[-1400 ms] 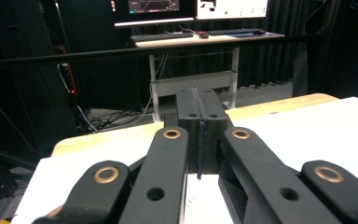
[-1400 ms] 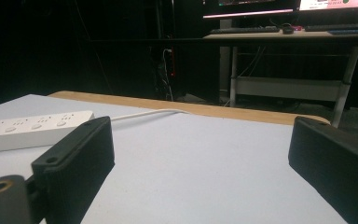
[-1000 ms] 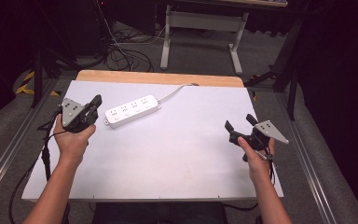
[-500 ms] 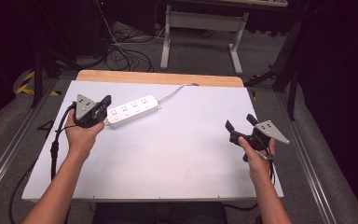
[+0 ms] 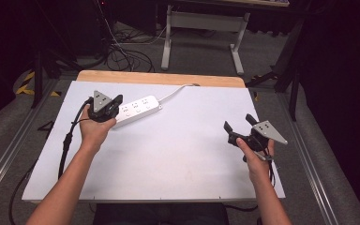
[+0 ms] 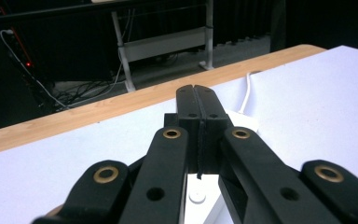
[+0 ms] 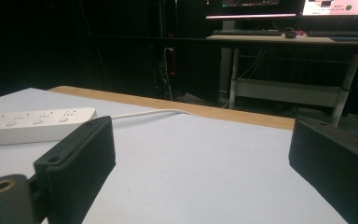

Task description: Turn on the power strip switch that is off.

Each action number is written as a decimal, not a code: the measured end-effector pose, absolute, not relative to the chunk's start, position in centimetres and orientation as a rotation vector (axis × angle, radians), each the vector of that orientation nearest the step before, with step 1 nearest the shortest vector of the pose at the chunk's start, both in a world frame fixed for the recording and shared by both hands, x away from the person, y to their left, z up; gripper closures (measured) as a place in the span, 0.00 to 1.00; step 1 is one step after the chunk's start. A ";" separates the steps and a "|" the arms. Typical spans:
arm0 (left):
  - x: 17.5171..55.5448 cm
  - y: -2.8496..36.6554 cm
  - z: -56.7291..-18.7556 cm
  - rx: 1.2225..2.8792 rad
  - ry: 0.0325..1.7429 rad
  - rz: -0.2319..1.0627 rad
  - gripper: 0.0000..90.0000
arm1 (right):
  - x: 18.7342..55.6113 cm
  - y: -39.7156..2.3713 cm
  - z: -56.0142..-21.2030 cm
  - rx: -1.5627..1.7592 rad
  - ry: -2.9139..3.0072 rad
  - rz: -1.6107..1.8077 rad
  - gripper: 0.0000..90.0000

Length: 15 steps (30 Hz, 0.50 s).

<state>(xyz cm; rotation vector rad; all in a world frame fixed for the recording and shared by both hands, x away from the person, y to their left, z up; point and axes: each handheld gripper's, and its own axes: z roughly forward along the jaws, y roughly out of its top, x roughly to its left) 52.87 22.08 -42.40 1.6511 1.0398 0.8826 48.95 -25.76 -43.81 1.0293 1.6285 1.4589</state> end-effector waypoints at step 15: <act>54.9 20.7 -43.7 1.769 1.027 0.865 1.00 | 49.1 -25.7 -43.9 1.028 1.636 1.452 0.08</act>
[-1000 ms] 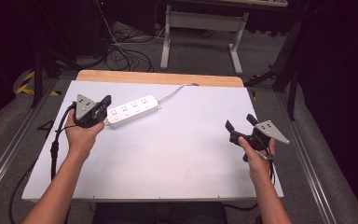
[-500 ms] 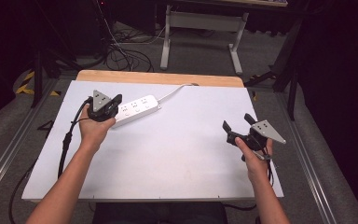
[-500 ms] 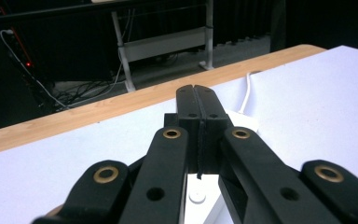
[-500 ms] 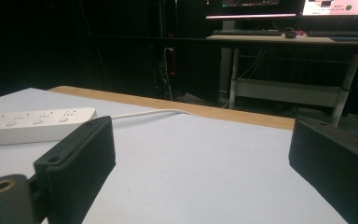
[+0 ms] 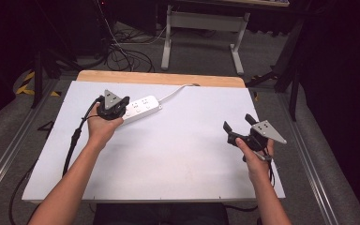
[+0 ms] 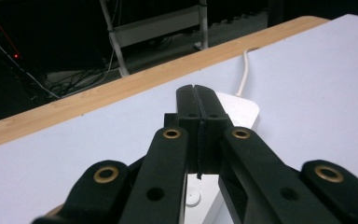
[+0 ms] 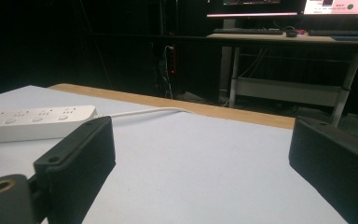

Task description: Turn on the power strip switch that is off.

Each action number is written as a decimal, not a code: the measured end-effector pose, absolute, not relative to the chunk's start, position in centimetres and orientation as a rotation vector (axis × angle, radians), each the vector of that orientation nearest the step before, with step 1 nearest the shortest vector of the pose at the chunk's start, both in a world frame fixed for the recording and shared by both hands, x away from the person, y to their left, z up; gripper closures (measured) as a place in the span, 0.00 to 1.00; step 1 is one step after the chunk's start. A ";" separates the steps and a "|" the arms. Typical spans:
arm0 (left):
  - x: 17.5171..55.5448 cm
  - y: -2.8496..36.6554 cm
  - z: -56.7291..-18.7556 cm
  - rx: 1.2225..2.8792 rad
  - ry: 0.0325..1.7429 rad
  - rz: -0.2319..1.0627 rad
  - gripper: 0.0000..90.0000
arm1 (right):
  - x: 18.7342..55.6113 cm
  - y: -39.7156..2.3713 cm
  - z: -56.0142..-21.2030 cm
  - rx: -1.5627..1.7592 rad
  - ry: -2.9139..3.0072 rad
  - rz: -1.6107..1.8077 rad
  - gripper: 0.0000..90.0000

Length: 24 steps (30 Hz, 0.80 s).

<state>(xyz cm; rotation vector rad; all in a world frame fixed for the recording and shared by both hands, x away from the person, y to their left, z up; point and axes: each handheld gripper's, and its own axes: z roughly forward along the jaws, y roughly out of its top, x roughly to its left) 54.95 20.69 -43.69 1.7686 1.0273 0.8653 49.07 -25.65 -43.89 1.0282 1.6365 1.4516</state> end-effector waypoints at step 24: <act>57.0 20.8 -46.8 2.032 1.147 0.753 1.00 | 49.1 -25.6 -43.9 1.029 1.645 1.453 0.09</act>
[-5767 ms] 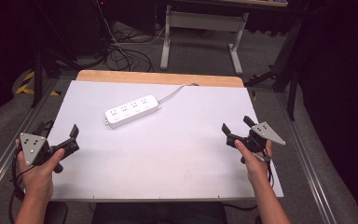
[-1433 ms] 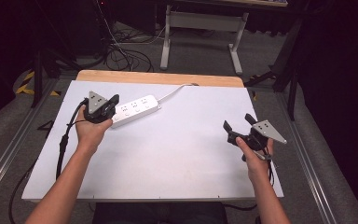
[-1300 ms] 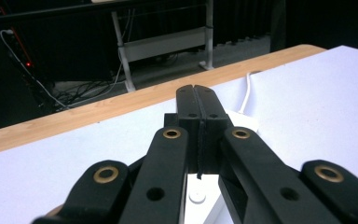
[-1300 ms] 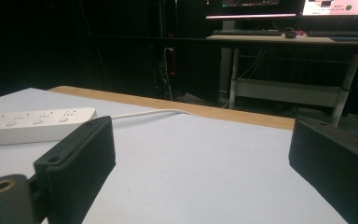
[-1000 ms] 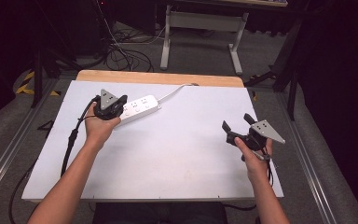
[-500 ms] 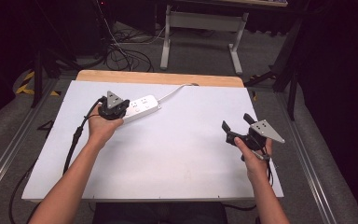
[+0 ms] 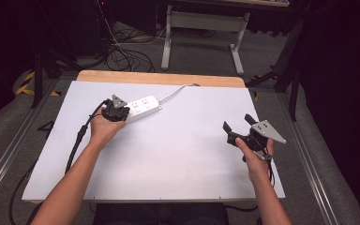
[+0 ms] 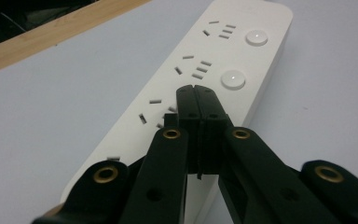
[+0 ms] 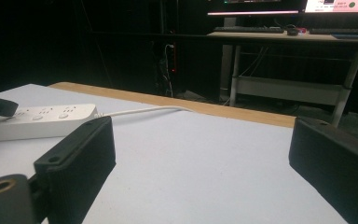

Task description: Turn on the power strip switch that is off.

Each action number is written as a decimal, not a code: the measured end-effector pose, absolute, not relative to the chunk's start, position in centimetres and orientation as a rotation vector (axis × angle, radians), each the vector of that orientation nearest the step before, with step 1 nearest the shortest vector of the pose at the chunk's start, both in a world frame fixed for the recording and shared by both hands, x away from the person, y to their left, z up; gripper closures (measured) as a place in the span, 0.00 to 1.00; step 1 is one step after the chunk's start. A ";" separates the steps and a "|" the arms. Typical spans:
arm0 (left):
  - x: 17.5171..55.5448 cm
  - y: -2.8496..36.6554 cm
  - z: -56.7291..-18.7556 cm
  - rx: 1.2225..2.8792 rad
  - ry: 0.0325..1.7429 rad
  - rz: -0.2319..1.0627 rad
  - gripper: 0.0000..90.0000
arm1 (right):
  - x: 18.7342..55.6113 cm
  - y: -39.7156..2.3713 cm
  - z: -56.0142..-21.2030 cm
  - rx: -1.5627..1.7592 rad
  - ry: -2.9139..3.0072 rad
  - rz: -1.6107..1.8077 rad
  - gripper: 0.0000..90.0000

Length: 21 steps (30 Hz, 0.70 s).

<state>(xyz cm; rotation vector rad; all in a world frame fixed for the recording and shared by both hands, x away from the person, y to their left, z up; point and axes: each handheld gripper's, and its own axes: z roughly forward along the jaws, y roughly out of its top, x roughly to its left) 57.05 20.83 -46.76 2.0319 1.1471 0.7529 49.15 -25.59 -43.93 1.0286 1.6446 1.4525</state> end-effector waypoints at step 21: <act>57.1 20.9 -47.1 2.035 1.151 0.747 1.00 | 49.3 -25.3 -44.0 1.037 1.647 1.466 0.09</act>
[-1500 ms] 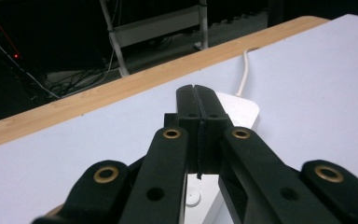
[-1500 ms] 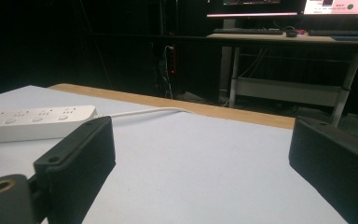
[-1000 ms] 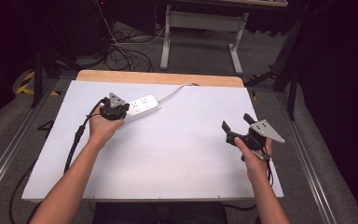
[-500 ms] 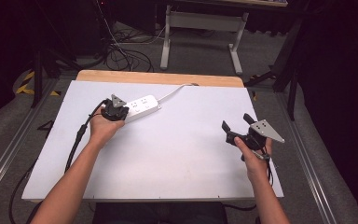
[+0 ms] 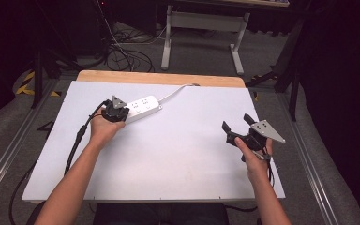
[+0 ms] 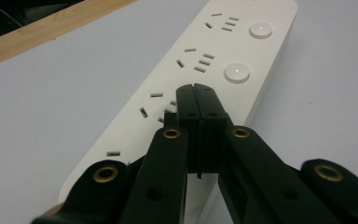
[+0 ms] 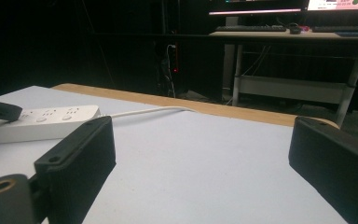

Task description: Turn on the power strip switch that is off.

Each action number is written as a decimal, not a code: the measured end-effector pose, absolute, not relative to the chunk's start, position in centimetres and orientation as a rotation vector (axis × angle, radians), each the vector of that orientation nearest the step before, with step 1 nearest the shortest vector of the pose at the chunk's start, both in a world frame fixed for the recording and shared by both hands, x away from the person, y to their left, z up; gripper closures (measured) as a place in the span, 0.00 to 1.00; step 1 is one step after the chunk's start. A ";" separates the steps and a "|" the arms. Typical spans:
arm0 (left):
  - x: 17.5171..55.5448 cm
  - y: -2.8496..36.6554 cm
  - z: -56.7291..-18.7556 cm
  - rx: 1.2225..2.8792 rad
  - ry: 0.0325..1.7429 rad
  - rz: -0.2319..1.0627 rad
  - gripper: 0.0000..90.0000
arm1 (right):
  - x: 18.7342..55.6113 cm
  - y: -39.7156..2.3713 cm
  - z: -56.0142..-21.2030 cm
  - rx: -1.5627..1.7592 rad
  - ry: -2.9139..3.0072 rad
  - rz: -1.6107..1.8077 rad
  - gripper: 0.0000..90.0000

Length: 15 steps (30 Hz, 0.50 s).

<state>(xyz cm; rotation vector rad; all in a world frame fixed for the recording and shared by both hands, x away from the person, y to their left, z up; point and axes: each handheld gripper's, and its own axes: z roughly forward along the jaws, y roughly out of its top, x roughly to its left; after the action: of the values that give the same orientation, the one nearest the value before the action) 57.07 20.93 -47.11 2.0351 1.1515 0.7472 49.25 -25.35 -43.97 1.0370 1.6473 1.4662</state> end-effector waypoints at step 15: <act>57.1 19.9 -47.4 2.022 1.154 0.780 1.00 | 49.2 -25.1 -44.0 1.031 1.654 1.468 0.09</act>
<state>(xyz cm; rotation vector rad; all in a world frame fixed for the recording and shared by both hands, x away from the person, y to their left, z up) 57.07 19.87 -47.38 2.0216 1.1536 0.7800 49.21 -25.08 -43.97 1.0307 1.6539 1.4683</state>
